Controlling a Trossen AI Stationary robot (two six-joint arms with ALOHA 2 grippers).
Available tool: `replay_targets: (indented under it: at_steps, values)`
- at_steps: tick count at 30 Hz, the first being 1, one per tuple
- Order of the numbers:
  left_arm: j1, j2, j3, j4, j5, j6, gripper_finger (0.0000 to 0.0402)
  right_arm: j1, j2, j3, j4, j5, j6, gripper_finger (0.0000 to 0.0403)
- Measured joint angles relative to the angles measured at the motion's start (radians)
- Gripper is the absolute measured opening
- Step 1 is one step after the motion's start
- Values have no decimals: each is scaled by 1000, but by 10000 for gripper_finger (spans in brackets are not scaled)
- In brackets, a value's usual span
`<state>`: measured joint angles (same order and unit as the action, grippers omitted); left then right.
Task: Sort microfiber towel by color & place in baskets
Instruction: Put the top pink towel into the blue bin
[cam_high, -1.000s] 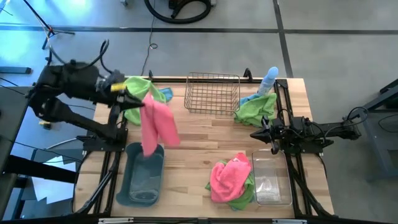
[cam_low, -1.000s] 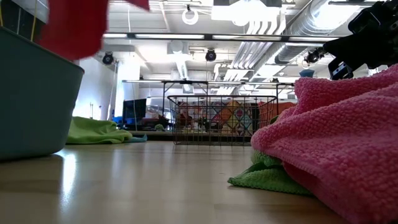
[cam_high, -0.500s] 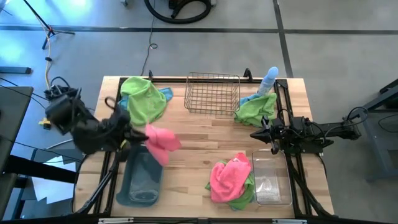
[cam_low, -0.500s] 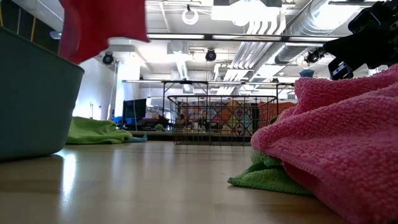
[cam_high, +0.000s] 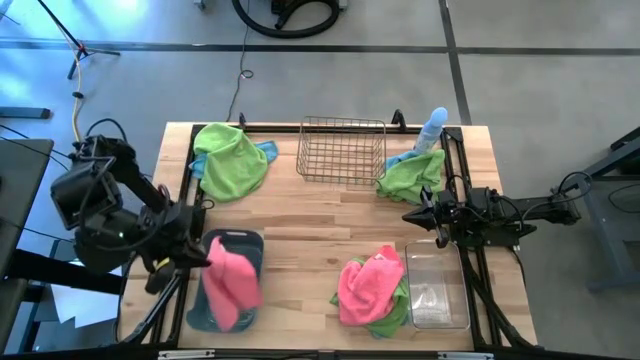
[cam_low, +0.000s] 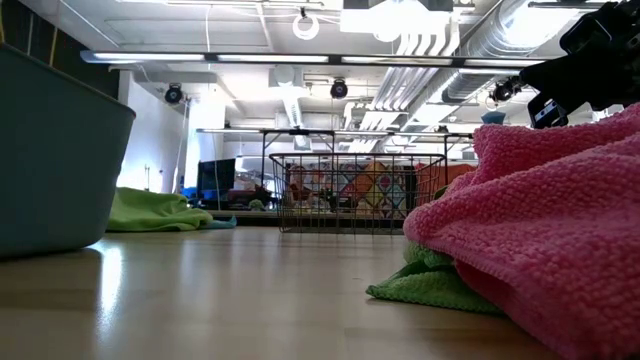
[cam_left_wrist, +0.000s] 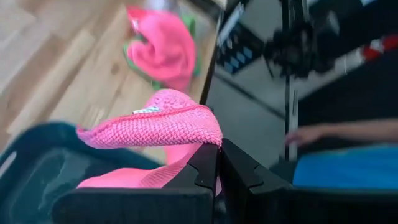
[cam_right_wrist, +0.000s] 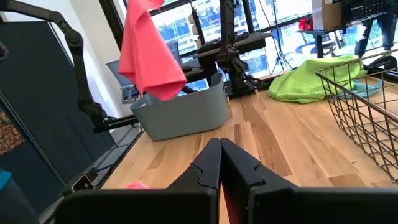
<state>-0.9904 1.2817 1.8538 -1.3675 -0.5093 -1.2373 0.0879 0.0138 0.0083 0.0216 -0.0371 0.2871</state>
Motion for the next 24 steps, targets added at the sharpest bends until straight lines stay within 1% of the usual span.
replay_targets:
  at_steps: [2,5,9,15,19,24]
  values:
    - [-17,8,0,-36,26,6,0,0,0,0,0,0,0,0]
    - [-46,24,-1,-98,38,17,0,0,0,0,0,0,0,0]
    - [-61,38,-5,-213,92,-16,0,0,0,0,0,0,0,0]
    - [-26,35,-87,-188,145,159,0,0,0,0,0,0,0,0]
    - [-17,31,-146,-180,172,211,0,0,0,0,0,0,0,0]
    - [-17,15,-247,-106,239,291,0,0,0,0,0,0,0,0]
